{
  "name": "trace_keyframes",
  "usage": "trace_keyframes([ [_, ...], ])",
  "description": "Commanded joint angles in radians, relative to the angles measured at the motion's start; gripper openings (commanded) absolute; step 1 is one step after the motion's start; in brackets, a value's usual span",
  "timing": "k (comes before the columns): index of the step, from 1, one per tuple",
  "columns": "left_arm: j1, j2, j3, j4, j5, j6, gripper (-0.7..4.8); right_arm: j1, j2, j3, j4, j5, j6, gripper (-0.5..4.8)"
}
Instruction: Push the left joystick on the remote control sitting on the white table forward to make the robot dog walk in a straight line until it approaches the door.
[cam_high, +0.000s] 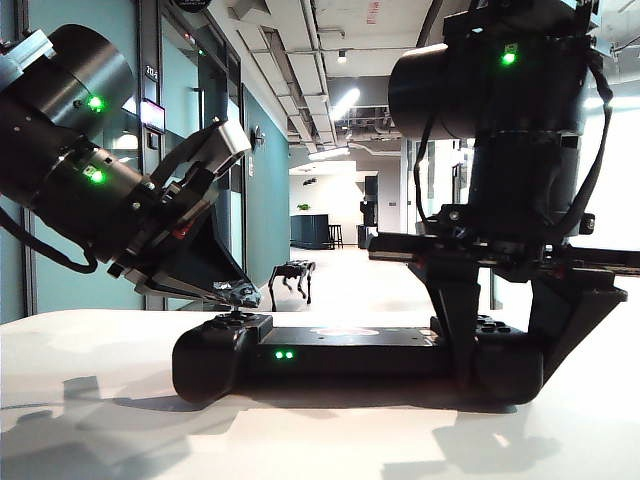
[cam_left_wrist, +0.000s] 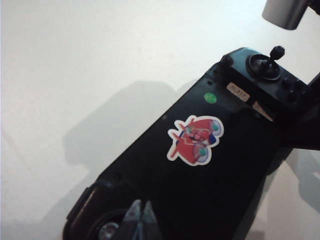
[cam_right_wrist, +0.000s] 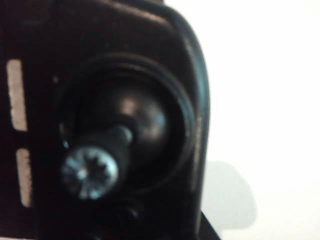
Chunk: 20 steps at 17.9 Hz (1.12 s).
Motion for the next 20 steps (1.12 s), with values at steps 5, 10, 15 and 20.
trace_keyframes([
  [5,0.0,0.0,0.005,0.014,-0.006,-0.003,-0.05,0.0,0.0,0.001,-0.026,-0.007,0.002,2.09],
  [10,0.0,0.0,0.005,0.014,-0.006,-0.002,-0.05,0.0,0.0,0.001,-0.023,-0.006,0.002,2.09],
  [15,0.001,-0.205,0.114,-0.321,0.01,-0.009,-0.05,0.0,0.0,0.001,0.012,-0.005,-0.01,2.09],
  [20,0.001,-0.521,0.245,-0.629,-0.309,-0.116,-0.05,-0.003,0.0,0.001,0.021,-0.002,-0.027,2.13],
])
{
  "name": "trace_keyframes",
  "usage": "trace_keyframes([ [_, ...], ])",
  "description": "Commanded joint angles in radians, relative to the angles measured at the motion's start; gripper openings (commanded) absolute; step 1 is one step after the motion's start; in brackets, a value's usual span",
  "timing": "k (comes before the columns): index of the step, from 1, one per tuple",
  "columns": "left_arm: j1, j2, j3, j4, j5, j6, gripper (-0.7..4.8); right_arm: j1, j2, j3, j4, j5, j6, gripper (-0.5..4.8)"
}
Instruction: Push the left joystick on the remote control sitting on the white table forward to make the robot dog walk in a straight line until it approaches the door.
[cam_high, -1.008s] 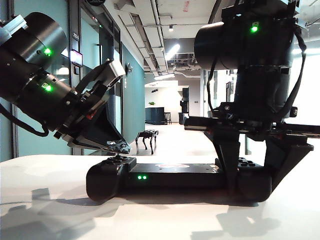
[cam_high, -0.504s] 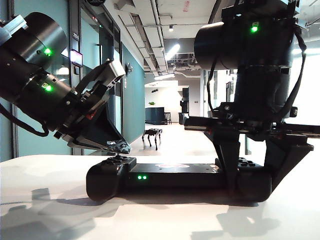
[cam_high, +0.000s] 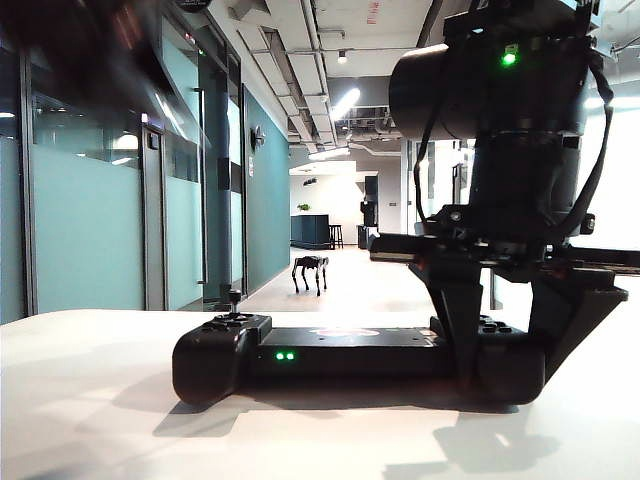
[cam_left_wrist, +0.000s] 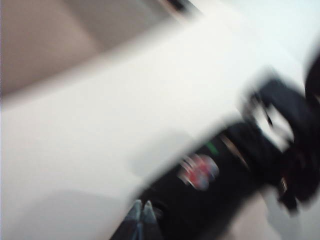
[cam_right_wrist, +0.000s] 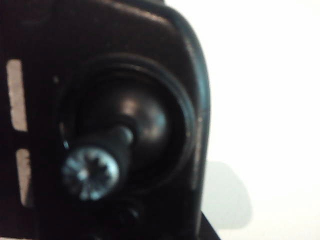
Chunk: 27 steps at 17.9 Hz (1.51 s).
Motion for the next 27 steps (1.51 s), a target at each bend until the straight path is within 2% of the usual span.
trace_keyframes([
  [1,0.0,-0.135,0.048,-0.098,-0.085,-0.028,-0.05,-0.002,0.0,0.001,0.018,-0.004,-0.006,2.77],
  [2,0.0,-0.182,0.05,-0.103,-0.088,-0.031,-0.05,-0.002,0.0,0.001,0.017,-0.005,-0.014,3.35],
  [4,0.0,-0.283,0.05,-0.13,-0.128,-0.051,-0.05,-0.002,-0.013,0.002,0.004,-0.008,-0.033,3.38],
  [11,0.0,-0.409,0.05,-0.242,-0.137,-0.098,-0.05,-0.002,-0.222,0.068,-0.134,-0.008,-0.059,3.36],
  [13,-0.001,-0.443,0.05,-0.295,-0.175,-0.098,-0.05,-0.002,-0.333,0.126,-0.177,-0.006,-0.066,1.3],
  [15,-0.001,-0.475,0.05,-0.346,-0.179,-0.098,-0.05,-0.001,-0.418,0.138,-0.175,-0.008,-0.118,0.07],
  [17,-0.001,-0.506,0.048,-0.372,-0.191,-0.098,-0.05,-0.001,-0.494,0.137,-0.163,0.01,-0.254,-0.07],
  [21,-0.002,-0.586,-0.003,-0.365,-0.236,-0.098,-0.05,0.0,-0.612,0.102,-0.058,0.061,-0.363,-0.07],
  [27,-0.002,-0.769,-0.183,-0.243,-0.242,-0.097,-0.05,0.001,-0.831,-0.174,0.386,0.06,-0.476,-0.06],
])
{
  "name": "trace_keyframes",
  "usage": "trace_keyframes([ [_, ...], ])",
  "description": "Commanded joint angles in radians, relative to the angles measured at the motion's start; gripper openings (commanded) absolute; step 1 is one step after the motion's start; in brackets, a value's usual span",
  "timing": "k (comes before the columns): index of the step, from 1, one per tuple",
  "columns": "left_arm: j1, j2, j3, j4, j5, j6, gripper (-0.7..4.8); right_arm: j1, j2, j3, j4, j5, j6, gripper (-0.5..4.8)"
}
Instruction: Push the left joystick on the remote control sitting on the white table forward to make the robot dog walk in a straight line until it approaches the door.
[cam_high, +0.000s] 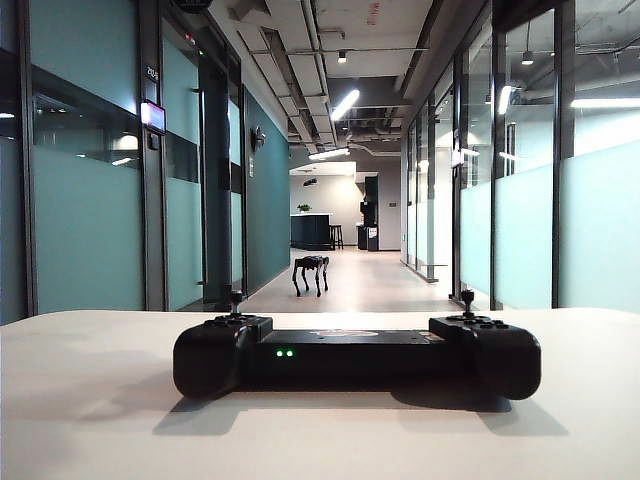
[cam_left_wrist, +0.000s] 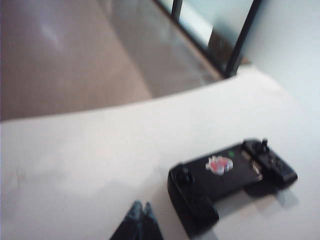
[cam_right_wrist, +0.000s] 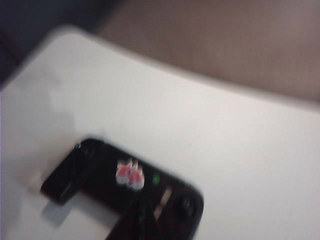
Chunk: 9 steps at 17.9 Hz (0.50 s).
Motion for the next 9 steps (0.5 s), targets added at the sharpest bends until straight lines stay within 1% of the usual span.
trace_keyframes([
  [1,0.0,-0.087,-0.094,0.124,-0.007,-0.002,-0.05,0.0,-0.076,-0.109,0.198,0.003,-0.039,-0.06],
  [2,0.0,-0.138,-0.153,0.178,-0.007,0.008,-0.05,-0.001,-0.085,-0.126,0.192,0.003,-0.039,-0.06],
  [4,0.0,-0.193,-0.208,0.212,-0.013,0.008,-0.05,-0.002,-0.084,-0.13,0.171,0.003,-0.039,-0.06],
  [7,0.0,-0.261,-0.264,0.234,-0.1,0.009,-0.05,-0.002,-0.084,-0.134,0.169,0.003,-0.039,-0.06],
  [9,0.0,-0.301,-0.32,0.297,-0.119,0.027,-0.05,-0.002,-0.084,-0.133,0.169,0.003,-0.039,-0.06],
])
